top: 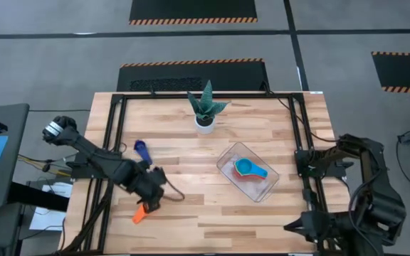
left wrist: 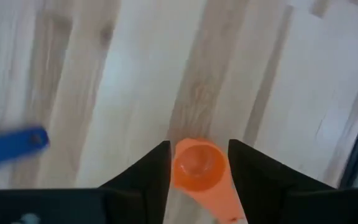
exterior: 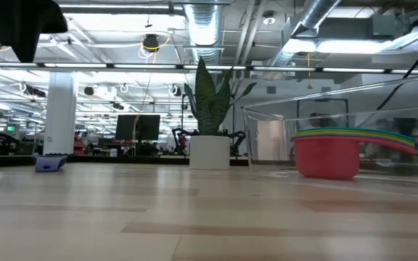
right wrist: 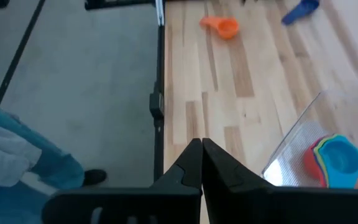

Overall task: Nest measuring cups in basket
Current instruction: Stack the orange measuring cup on top of the light blue measuring cup

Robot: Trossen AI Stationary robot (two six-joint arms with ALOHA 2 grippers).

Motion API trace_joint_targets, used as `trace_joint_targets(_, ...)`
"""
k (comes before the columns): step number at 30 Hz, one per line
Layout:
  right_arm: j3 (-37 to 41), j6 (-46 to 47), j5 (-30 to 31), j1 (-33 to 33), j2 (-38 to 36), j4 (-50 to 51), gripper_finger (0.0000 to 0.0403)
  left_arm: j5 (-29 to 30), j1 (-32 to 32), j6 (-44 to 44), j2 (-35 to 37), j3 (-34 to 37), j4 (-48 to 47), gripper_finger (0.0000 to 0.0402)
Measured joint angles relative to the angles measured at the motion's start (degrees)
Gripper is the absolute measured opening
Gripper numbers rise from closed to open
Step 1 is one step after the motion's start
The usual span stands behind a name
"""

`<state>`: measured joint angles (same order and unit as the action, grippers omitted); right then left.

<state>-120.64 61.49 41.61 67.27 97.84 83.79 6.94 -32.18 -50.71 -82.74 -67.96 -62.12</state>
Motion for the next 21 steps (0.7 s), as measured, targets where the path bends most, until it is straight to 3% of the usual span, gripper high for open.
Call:
trace_joint_targets(10,0.0,0.03,2.44,1.74,0.0,-0.19,0.0019,2.77,-7.53,26.19,-13.55,0.04,2.41,0.0151)
trace_joint_targets(21,0.0,0.12,2.45,1.59,0.0,-0.32,0.0024,2.97,-7.53,38.09,-26.47,0.03,-2.2,0.0151)
